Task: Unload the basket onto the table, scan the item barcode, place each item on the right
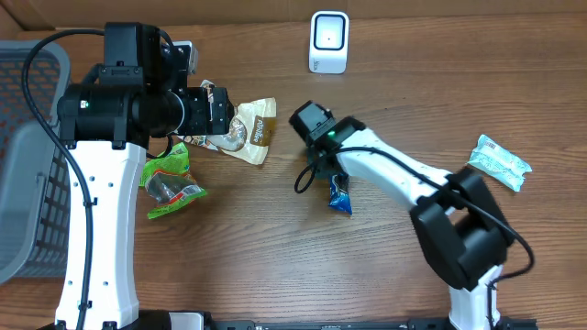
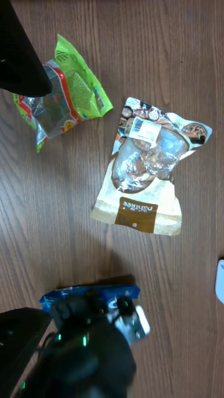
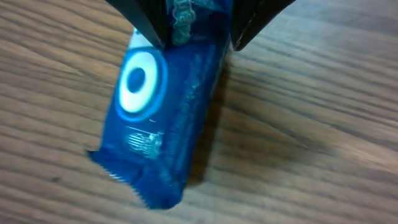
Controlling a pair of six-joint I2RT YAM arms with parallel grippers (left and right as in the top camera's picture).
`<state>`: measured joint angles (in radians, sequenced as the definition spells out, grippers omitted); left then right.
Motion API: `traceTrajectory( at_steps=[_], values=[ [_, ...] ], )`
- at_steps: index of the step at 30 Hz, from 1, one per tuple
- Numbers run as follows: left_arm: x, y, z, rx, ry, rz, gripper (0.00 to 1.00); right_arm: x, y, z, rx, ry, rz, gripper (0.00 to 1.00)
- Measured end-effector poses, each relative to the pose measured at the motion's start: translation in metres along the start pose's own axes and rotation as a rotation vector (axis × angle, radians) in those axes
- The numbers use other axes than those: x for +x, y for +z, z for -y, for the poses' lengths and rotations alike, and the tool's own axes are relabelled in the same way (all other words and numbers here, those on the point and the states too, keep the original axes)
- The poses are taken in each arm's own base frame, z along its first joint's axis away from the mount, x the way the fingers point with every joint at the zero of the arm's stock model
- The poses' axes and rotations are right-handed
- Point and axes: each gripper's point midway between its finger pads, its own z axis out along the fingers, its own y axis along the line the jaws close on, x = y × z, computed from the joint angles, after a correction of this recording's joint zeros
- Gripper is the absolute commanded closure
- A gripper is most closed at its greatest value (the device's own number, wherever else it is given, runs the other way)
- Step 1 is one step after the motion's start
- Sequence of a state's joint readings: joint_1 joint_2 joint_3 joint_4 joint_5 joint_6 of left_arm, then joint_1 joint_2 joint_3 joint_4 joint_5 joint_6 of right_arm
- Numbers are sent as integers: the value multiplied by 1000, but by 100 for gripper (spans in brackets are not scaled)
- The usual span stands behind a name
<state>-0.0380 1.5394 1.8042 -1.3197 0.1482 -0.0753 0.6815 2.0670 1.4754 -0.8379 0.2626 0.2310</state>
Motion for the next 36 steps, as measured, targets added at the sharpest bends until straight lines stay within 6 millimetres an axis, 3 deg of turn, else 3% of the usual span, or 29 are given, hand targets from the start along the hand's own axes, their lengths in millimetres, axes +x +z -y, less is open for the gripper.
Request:
traceTrajectory(
  at_steps=[8, 12, 17, 25, 29, 34, 36],
  values=[
    [0, 0, 0, 0, 0, 0, 0, 2, 4, 1, 57, -24, 5, 66],
    [0, 0, 0, 0, 0, 0, 0, 3, 5, 5, 87, -32, 4, 74],
    [0, 0, 0, 0, 0, 0, 0, 5, 4, 11, 120, -42, -5, 96],
    [0, 0, 0, 0, 0, 0, 0, 14, 1, 15, 127, -51, -53, 96],
    [0, 0, 0, 0, 0, 0, 0, 15, -7, 3, 36, -40, -110, 96],
    [0, 0, 0, 0, 0, 0, 0, -17, -32, -36, -306, -1, -82, 96],
    [0, 0, 0, 0, 0, 0, 0, -28, -43, -43, -449, 20, -71, 96]
  ],
)
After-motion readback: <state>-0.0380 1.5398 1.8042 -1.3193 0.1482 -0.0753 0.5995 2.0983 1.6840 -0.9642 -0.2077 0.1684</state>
